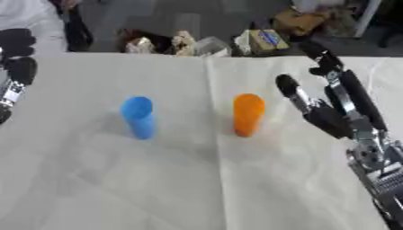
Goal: Pour the contents of one cup into another cup.
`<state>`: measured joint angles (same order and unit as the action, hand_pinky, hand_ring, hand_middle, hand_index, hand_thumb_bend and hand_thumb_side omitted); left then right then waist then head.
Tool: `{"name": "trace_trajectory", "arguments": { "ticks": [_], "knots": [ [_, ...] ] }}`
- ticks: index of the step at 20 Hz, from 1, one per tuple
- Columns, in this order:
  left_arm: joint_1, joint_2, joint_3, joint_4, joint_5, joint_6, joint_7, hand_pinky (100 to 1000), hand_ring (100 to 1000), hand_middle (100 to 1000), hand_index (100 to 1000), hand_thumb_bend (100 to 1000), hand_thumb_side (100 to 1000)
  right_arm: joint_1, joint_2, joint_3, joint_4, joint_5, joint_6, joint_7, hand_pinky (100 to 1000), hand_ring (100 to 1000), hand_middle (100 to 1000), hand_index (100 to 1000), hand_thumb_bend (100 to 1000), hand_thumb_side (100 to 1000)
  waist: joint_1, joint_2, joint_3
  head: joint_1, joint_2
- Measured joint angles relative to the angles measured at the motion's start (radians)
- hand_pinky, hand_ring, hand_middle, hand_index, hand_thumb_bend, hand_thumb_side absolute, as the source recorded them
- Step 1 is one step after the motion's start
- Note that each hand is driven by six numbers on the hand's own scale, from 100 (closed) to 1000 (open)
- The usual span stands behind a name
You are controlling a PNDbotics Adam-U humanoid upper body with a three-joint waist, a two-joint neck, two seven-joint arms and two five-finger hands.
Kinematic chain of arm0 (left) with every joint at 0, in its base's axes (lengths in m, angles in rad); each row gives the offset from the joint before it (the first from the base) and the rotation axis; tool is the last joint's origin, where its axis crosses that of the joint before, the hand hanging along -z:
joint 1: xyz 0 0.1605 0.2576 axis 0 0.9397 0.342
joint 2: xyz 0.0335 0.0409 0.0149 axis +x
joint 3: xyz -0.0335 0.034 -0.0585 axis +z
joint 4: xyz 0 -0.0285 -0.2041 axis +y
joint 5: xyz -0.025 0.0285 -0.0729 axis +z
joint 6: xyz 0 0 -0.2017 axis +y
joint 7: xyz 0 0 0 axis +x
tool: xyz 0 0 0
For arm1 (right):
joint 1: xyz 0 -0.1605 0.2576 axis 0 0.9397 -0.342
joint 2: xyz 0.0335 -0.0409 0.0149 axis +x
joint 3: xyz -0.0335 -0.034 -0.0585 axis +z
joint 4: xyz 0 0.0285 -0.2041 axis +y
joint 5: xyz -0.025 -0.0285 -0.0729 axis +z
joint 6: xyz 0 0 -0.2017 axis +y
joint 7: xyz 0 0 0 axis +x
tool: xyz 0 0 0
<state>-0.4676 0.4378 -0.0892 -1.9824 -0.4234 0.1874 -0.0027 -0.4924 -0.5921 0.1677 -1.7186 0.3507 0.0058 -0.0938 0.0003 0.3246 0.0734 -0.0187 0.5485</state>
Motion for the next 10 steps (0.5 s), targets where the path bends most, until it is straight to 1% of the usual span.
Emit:
{"name": "trace_trajectory", "arguments": {
  "ticks": [1,2,6,10],
  "knots": [
    [0.000,0.000,0.000,0.000,0.000,0.001,-0.001,814,847,886,861,367,933,-0.002,0.001,0.000,0.006,0.009,-0.005,0.007,807,890,996,1000,512,1000,0.000,0.000,0.000,0.000,-0.001],
    [0.000,0.000,0.000,0.000,0.000,0.001,-0.001,814,847,886,861,367,934,-0.003,0.003,0.000,0.010,0.017,-0.008,0.012,808,877,996,1000,513,1000,0.000,0.000,0.000,0.000,-0.001],
    [0.000,-0.003,-0.001,0.000,0.000,0.003,-0.004,813,846,886,859,361,938,-0.014,0.008,0.001,0.019,0.041,-0.008,0.016,838,907,1000,1000,535,1000,0.000,0.000,0.000,0.001,-0.006],
    [0.000,-0.007,-0.006,0.000,0.000,0.003,-0.008,814,847,886,859,360,938,-0.027,0.016,0.013,0.058,0.054,-0.007,0.034,849,921,1000,1000,537,1000,0.000,0.001,0.001,0.002,-0.007]
  ]
}}
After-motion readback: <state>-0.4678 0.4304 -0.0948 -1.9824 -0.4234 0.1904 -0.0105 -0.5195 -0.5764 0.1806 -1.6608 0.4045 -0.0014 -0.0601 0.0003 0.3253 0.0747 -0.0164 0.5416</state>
